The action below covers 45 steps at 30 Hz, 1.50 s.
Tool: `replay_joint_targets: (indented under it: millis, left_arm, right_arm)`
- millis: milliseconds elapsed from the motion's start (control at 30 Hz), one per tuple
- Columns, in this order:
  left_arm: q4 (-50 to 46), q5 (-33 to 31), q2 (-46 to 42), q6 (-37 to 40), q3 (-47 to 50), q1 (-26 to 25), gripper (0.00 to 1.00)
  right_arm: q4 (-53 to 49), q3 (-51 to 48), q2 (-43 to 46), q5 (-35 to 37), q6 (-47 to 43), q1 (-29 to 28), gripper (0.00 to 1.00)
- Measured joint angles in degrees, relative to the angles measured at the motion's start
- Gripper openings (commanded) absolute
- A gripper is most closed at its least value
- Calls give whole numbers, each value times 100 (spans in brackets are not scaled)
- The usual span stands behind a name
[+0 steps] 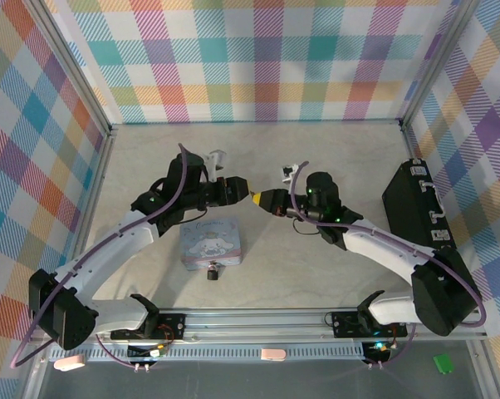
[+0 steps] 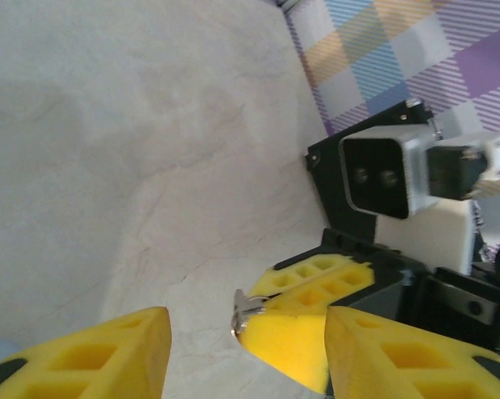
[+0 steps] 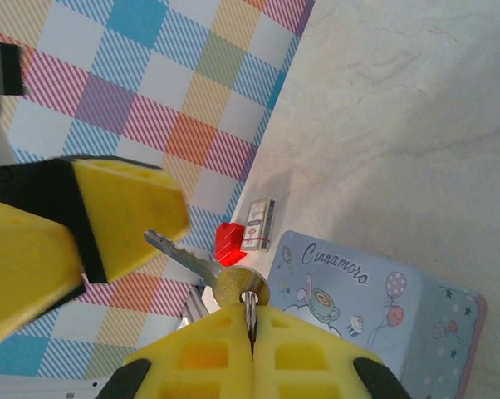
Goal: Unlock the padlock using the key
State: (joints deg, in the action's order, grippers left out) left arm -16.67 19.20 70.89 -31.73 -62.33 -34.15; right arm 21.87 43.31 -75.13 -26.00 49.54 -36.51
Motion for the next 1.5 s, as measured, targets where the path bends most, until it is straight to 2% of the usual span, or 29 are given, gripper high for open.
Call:
replay_joint_targets:
  millis: [167,267,667,800,933,967,1000,1067,1133,1267,1400,1500]
  left_arm:
    - [-223,-68,144,11,-129,-35,36]
    - [-269,-85,162,2,-138,-35,33]
    - [-280,-92,177,31,-138,-35,6]
    - [-295,-175,177,46,-138,-35,1]
    - [-295,-199,184,17,-138,-37,0]
    - [-293,-223,184,-7,-138,-37,0]
    - [-293,-236,184,-37,-138,-39,0]
    - [-293,-337,184,-140,-138,-50,0]
    - [-341,-581,184,-308,-153,-59,0]
    - [-977,-1335,192,-914,-413,-52,0]
    - [-1523,-1893,293,-1447,-750,-26,0]
    - [-1794,-2129,400,-1784,-876,-22,0]
  right_arm:
    - [0,52,-22,44,-74,-81,0]
    - [0,74,-79,52,-76,-136,0]
    - [-74,114,-144,188,-186,-221,0]
    - [-83,116,-144,234,-208,-221,0]
    - [-92,118,-144,249,-212,-221,0]
    - [-90,118,-144,258,-225,-223,3]
    - [-94,122,-144,282,-234,-227,11]
    - [-149,140,-136,382,-293,-249,35]
    - [-361,142,-68,629,-485,-256,45]
    - [-507,44,299,1346,-1196,-264,50]
    - [564,-581,605,1996,-2433,-479,58]
    - [1099,-739,348,2249,-3635,-981,63]
